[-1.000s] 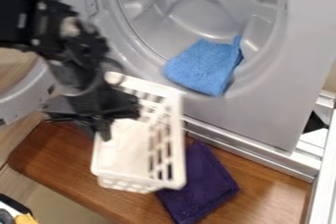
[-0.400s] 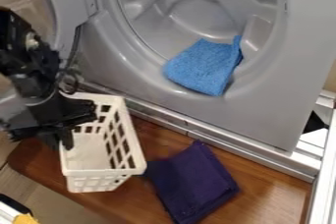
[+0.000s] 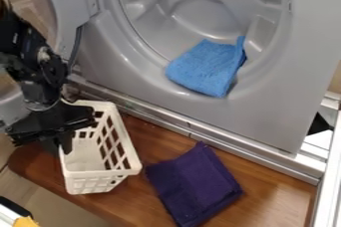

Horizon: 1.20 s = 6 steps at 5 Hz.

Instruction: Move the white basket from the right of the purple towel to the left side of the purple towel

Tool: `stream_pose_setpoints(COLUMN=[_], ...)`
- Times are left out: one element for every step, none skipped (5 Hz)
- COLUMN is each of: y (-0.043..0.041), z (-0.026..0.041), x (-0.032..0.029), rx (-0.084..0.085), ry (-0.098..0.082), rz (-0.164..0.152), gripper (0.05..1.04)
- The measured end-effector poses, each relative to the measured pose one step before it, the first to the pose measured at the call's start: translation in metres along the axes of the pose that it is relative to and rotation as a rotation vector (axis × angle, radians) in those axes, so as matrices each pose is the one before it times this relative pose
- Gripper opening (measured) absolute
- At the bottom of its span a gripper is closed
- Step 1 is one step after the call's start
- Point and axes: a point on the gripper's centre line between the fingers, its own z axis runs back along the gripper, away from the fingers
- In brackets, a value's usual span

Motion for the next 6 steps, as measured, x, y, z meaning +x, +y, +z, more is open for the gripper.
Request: stream_pose_setpoints(y=[-0.00224,-0.00931,-0.01026,-0.00845,-0.00139,0.00268], z=[-0.00888,0.00261,0.00184,0.00693,0.00701,0.00921], x=[0.0043,0.00125,-0.00434,-0.00347,-0.00134,-0.00101], rx=[0.0253,0.0347,-0.0171,-0.008,-0.0052,0.0017], ry=[0.0125,0.0096,0.0093,-0.0054,-0.0088,-0.0131], rz=[-0.0086,-0.0399,-0.0198,-0.0309,-0.0154,-0.0159], gripper=[0.2,0.444,0.759,0.997,1.005,1.0])
